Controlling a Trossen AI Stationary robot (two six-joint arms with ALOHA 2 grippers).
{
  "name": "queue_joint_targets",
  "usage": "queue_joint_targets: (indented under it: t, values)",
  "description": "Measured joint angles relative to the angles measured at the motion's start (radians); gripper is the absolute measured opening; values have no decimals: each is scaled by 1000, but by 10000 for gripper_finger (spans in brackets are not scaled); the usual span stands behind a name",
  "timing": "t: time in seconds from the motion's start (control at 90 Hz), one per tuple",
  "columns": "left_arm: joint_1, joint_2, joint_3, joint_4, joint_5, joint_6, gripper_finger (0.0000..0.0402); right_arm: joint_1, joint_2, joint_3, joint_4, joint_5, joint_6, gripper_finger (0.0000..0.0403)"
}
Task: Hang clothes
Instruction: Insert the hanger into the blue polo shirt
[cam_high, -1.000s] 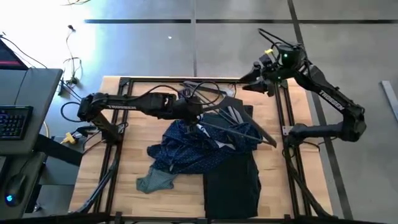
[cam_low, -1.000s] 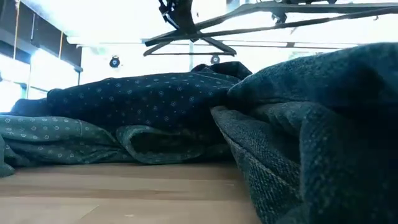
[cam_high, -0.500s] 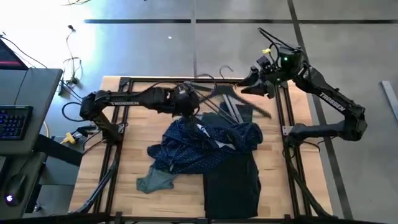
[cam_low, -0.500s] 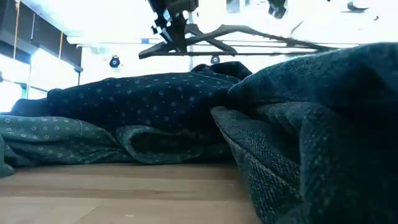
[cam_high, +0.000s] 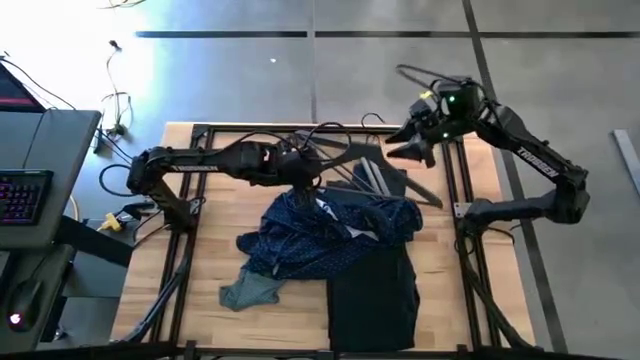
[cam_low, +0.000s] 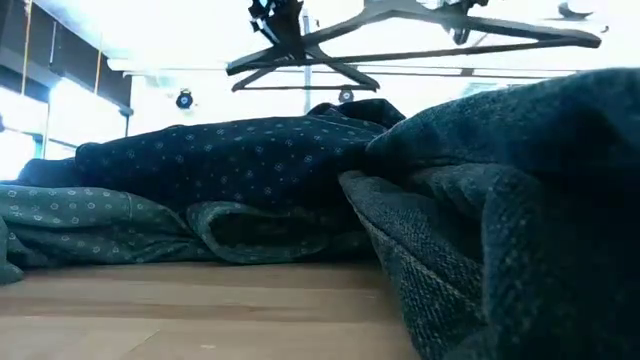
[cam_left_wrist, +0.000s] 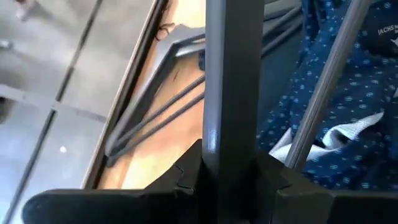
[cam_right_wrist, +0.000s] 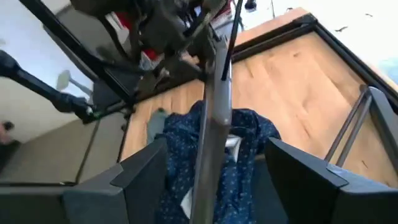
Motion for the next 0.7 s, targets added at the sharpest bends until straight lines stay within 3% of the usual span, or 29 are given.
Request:
queue_joint_targets:
  t: [0.267, 0.389, 0.544, 0.7]
  values:
    - [-4, 0, 2, 16, 0, 5, 49, 153, 75, 0, 116, 137, 45, 238]
    - [-5, 0, 1, 4, 3, 2, 49, 195, 108, 0, 154, 205, 79, 174]
    - [-8, 0, -1, -5, 8, -21, 63, 230, 123, 2, 155, 292, 92, 36]
    - [-9, -3, 2, 5, 35, -38, 112, 230, 104, -1, 121, 363, 99, 25]
